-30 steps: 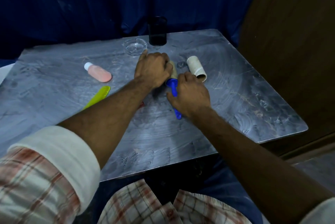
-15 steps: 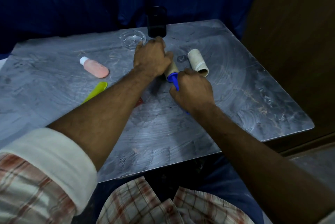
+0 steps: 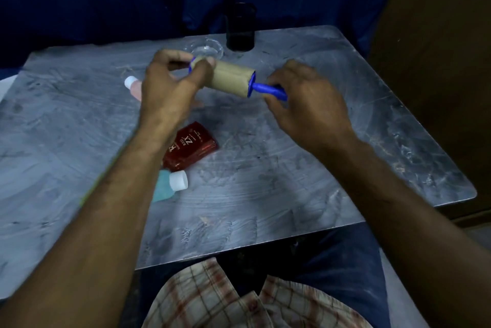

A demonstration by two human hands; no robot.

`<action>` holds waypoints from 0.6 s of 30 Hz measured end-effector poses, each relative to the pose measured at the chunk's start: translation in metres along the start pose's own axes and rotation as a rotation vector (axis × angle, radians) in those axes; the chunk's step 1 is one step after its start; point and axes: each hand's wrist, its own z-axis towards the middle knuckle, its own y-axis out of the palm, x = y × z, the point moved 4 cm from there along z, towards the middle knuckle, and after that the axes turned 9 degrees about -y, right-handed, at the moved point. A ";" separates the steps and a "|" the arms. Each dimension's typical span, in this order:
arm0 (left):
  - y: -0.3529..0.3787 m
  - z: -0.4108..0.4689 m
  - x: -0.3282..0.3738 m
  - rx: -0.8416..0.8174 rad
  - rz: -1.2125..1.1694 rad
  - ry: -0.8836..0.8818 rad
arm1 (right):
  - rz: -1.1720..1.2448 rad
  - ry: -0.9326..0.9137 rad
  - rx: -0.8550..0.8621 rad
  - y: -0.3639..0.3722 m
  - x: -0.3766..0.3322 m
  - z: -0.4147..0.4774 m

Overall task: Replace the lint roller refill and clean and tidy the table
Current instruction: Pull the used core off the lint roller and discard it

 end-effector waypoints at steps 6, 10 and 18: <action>-0.029 -0.041 -0.016 -0.222 -0.325 -0.163 | 0.055 -0.113 0.017 -0.015 -0.019 -0.006; -0.041 -0.060 -0.023 -0.221 -0.408 -0.163 | -0.010 -0.166 0.014 -0.014 -0.031 -0.016; -0.043 -0.086 -0.027 -0.156 -0.607 -0.159 | -0.054 -0.206 0.094 -0.018 -0.039 -0.025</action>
